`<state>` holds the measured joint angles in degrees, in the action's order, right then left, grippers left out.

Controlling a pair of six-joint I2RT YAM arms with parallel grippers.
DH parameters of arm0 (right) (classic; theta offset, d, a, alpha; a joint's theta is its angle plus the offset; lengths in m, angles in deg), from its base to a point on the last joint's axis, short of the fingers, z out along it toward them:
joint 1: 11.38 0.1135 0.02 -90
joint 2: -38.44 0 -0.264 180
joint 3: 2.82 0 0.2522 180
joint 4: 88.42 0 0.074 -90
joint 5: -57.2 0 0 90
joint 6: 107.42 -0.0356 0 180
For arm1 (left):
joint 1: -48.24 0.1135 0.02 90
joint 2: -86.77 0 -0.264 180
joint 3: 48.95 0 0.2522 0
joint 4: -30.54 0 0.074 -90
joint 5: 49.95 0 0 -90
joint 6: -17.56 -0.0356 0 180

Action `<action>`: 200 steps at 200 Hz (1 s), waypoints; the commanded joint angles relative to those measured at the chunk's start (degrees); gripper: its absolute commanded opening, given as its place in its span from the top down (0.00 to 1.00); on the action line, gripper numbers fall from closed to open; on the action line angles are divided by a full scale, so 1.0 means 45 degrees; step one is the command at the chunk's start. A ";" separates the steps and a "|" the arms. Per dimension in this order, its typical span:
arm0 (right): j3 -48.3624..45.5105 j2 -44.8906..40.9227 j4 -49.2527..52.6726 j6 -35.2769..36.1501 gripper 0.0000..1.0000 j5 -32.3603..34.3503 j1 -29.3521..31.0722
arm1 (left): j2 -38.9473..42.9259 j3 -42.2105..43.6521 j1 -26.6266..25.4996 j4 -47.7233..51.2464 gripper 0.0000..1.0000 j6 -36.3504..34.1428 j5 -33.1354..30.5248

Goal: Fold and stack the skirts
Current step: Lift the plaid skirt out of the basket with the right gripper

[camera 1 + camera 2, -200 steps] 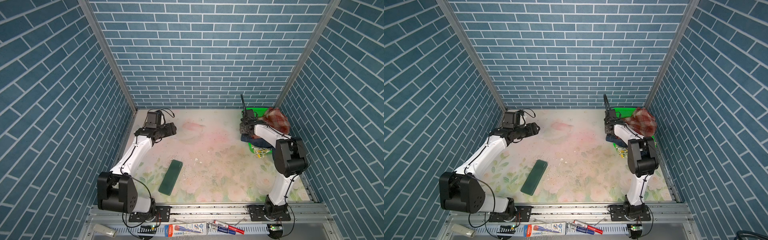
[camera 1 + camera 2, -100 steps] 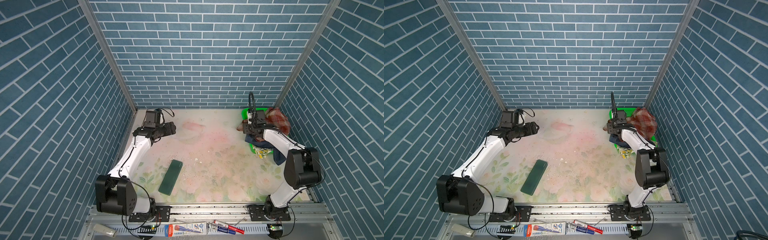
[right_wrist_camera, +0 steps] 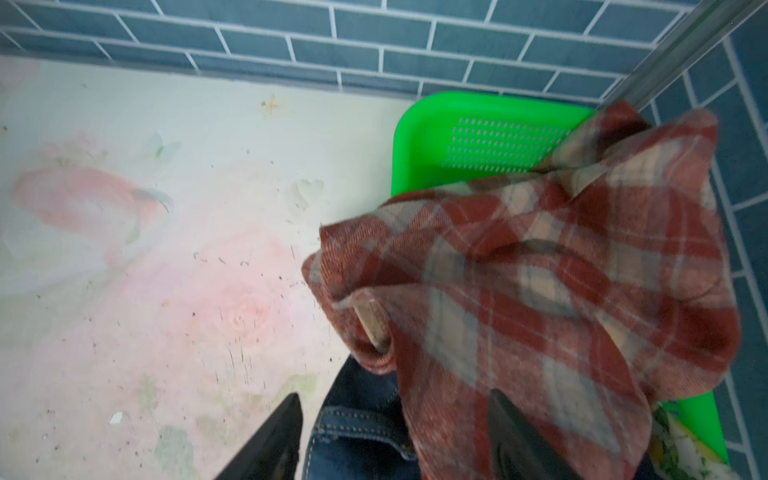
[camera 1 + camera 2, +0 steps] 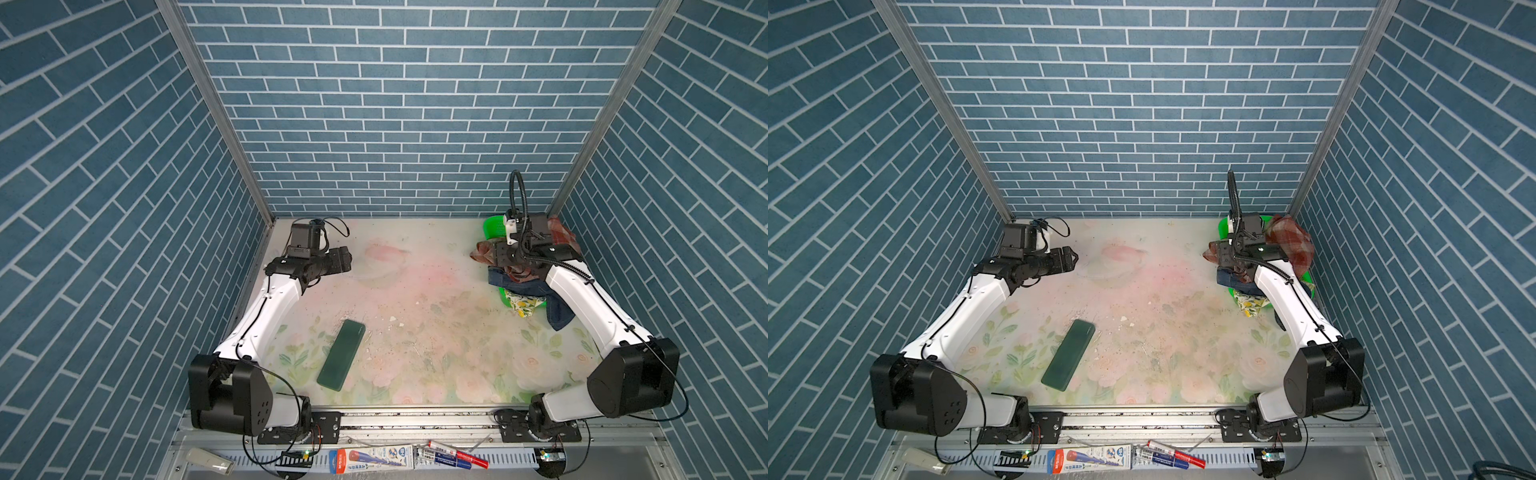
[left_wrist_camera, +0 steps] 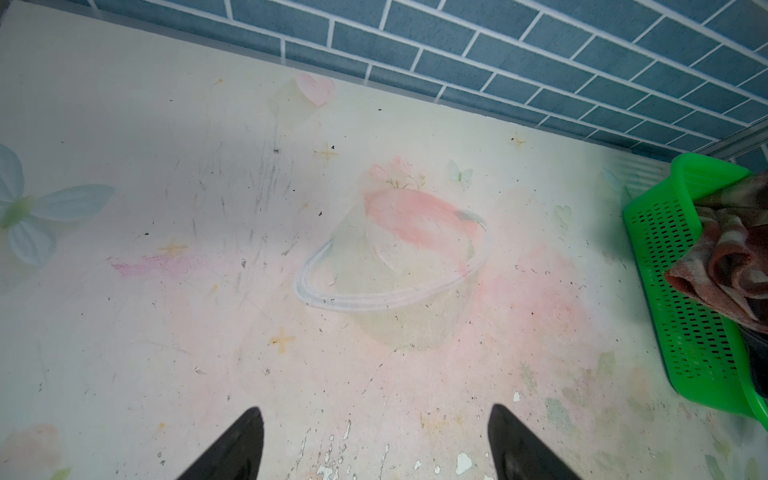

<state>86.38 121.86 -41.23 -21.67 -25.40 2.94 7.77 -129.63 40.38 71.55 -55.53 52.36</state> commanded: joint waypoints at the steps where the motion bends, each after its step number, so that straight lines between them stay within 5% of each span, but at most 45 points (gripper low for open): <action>1: -0.0356 0.0315 0.1143 -0.0238 0.30 0.0511 0.0042 | 0.0305 0.0197 0.0047 -0.0213 0.14 -0.0163 0.0237; 35: 0.0906 0.2318 0.0858 0.0034 0.38 0.0930 -0.0214 | 0.0436 0.0308 0.0047 -0.0249 0.14 -0.0163 0.0193; 51: 0.1930 0.3189 0.1131 0.0083 0.61 0.0840 -0.0262 | 0.0619 0.0410 0.0050 -0.0300 0.15 -0.0222 0.0128; 67: 0.2808 0.3432 0.1402 -0.0123 1.00 0.0397 -0.0359 | 0.0757 0.0485 0.0030 -0.0340 0.15 -0.0242 0.0078; 156: 0.6231 0.0506 0.1371 0.0047 1.00 0.2304 0.0088 | 0.1007 0.0553 0.0045 -0.0615 0.15 -0.0163 0.0464; 200: 0.8561 0.0578 0.0166 0.1437 1.00 0.3135 0.2458 | 0.0946 0.0554 0.0158 -0.0595 0.15 -0.0168 0.0330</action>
<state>117.66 123.91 -34.91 -20.42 -13.84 7.77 11.40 -127.60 40.41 69.23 -55.77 53.89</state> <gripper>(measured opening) 0.050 0.854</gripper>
